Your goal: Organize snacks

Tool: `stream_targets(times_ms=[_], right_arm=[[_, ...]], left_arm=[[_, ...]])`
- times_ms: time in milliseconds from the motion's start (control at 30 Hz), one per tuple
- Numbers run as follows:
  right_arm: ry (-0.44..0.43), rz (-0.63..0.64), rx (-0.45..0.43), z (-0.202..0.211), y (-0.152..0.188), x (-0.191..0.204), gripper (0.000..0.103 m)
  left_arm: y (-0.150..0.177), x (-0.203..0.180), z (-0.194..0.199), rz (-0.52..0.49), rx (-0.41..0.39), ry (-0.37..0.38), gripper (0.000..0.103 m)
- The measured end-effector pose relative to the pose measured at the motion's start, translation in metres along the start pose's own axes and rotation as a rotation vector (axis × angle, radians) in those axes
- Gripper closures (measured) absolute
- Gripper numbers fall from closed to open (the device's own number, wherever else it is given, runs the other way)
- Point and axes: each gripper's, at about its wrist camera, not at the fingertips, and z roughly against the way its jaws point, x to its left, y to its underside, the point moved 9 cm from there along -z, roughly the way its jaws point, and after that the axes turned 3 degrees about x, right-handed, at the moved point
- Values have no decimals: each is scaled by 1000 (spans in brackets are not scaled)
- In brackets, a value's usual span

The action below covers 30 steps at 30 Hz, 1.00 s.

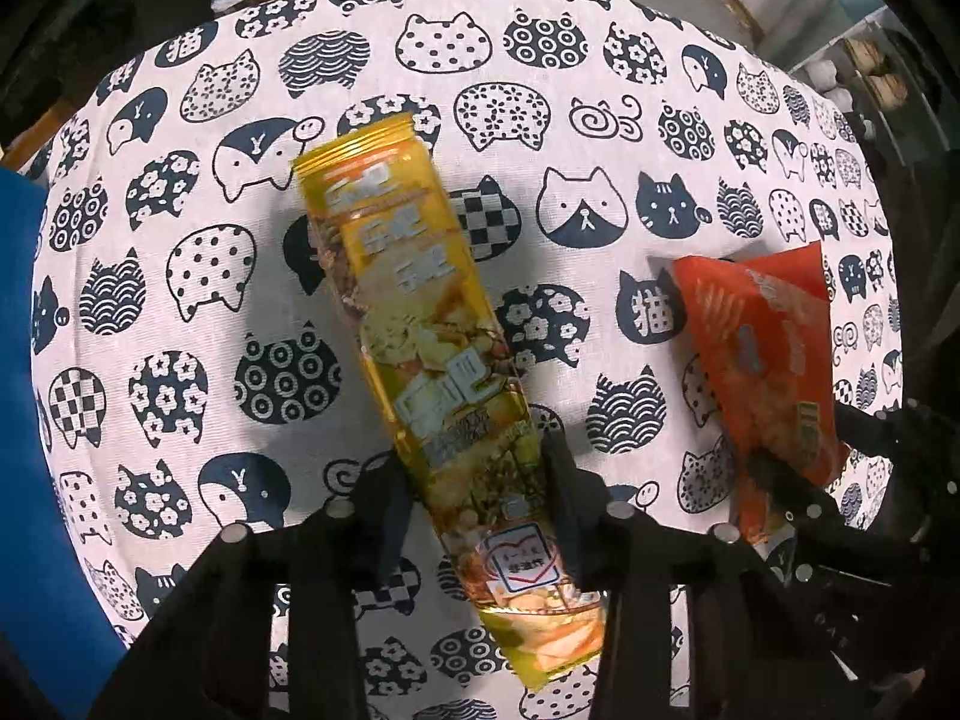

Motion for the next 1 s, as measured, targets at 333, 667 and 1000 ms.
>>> stream_targets(times_ms=[333, 667, 1000], right_arm=[[20, 23, -25, 46, -27, 45, 55], [34, 32, -65, 82, -39, 64, 55], [28, 49, -131, 122, -50, 80, 55]], left_arm=[[7, 12, 30, -109, -10, -39, 73], [15, 25, 81, -214, -90, -110, 73], [22, 41, 139, -325, -239, -208, 73]])
